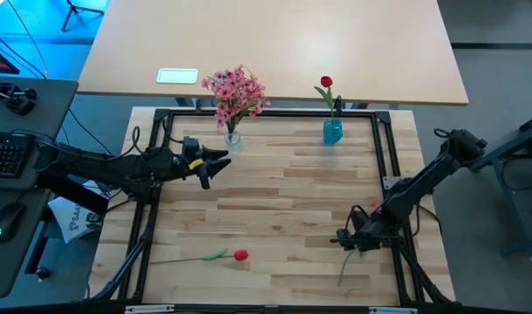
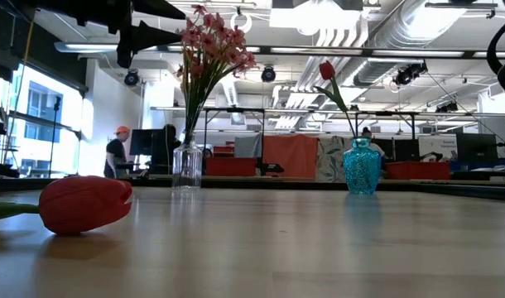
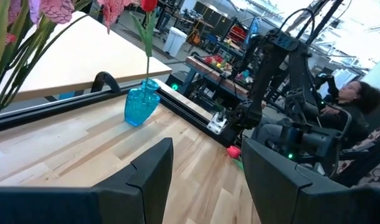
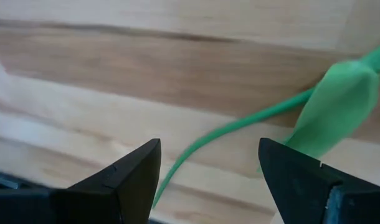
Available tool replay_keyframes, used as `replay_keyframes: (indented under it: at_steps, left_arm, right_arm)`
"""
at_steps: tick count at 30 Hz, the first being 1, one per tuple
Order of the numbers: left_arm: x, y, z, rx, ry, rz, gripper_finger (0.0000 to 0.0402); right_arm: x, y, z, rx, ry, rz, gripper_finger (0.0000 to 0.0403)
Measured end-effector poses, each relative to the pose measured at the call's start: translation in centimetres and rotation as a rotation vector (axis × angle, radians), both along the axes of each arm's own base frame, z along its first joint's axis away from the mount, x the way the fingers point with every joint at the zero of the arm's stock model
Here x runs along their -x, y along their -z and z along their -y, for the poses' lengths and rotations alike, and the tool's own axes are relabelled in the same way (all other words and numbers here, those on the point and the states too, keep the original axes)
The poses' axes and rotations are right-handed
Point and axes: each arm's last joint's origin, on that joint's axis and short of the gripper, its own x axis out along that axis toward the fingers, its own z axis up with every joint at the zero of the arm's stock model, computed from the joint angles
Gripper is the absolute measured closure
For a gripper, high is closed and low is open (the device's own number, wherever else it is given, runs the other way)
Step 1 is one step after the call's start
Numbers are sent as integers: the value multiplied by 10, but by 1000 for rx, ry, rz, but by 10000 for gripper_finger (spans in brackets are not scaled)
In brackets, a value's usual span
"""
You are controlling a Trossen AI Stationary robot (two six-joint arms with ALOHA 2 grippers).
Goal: Sort flowers into vase by color
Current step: Put the right red tulip into the blue vase
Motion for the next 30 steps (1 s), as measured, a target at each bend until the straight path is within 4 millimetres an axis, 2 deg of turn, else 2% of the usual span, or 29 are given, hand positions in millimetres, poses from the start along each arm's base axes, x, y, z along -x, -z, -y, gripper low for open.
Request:
replay_keyframes:
  at_steps: [12,16,21,30]
  left_arm:
    - [0,0,-6,18,-7,7,222]
    - [0,0,-6,21,-4,10,222]
    - [0,0,-6,37,-5,15,222]
    - [0,0,-6,38,-5,12,222]
  right_arm:
    - [3,4,1,14,-2,-66,141]
    - [7,6,7,56,14,-120,158]
    - [5,7,12,73,40,-137,218]
    - [6,21,11,132,-1,-262,383]
